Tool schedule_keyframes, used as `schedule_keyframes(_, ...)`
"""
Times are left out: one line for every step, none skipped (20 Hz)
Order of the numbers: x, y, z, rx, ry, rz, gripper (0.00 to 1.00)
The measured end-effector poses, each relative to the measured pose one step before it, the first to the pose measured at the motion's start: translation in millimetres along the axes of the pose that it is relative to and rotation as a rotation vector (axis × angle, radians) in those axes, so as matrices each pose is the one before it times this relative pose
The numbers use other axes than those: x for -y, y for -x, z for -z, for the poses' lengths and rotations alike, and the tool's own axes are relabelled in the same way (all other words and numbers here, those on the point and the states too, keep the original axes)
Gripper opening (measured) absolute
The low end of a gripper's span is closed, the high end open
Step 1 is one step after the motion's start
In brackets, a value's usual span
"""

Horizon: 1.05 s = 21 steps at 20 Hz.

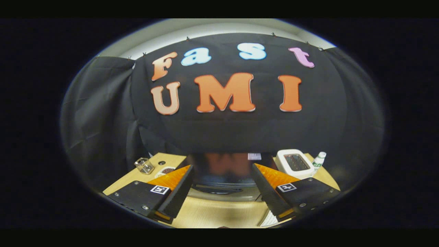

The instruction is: Open the toaster oven, put the food inside, and close the toaster oven door.

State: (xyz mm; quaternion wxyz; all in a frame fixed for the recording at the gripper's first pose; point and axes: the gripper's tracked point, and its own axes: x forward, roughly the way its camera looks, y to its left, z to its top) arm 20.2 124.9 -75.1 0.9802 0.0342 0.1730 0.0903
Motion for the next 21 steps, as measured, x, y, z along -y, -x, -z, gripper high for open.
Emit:
schedule_keyframes(2.32,6.68,-21.14,0.05238,0.00745,0.00043,0.98)
schedule_keyframes(2.33,5.55,-18.53,0.04479,0.00479,-0.00057,0.98)
schedule_keyframes(3.1,4.84,-17.88,0.04156,0.00038,0.00255,0.98)
schedule_keyframes(3.96,2.93,-15.97,0.03384,-0.00054,0.00557,0.99)
schedule_keyframes(8.36,3.52,-12.36,0.02174,-0.00504,0.01623,0.98)
schedule_keyframes(6.16,2.89,-9.59,0.01075,-0.0051,0.00905,0.98)
schedule_keyframes(5.08,3.03,-8.02,0.01184,-0.00478,0.00979,0.99)
schedule_keyframes(7.02,0.51,-6.73,0.00704,0.00258,0.01108,0.99)
schedule_keyframes(6.77,0.94,-4.74,0.01116,0.00647,0.0118,0.99)
schedule_keyframes(7.27,0.79,-7.16,0.01515,0.01804,0.01833,0.99)
schedule_keyframes(8.93,0.5,-8.37,0.01773,0.01937,0.01173,0.99)
schedule_keyframes(5.0,1.06,-6.51,0.01253,0.0197,0.00878,0.99)
schedule_keyframes(2.24,2.61,-4.9,0.0142,0.01318,-0.00092,0.99)
schedule_keyframes(0.69,2.61,-4.12,0.00821,0.00951,0.00127,0.98)
schedule_keyframes(1.9,2.12,-5.01,0.01179,0.00274,0.00159,0.98)
schedule_keyframes(1.42,-0.83,-3.33,0.00902,-0.00174,0.00436,0.99)
schedule_keyframes(1.43,0.9,-2.49,0.00565,-0.00432,0.00055,0.99)
schedule_keyframes(2.24,0.39,-1.07,0.00156,-0.00316,0.00377,0.99)
schedule_keyframes(2.8,0.0,1.1,-0.00214,0.0,0.00356,0.99)
schedule_keyframes(2.11,-0.37,2.66,-0.00881,0.00454,0.0034,0.99)
schedule_keyframes(1.92,0.58,2.04,-0.00633,0.00508,0.00449,0.99)
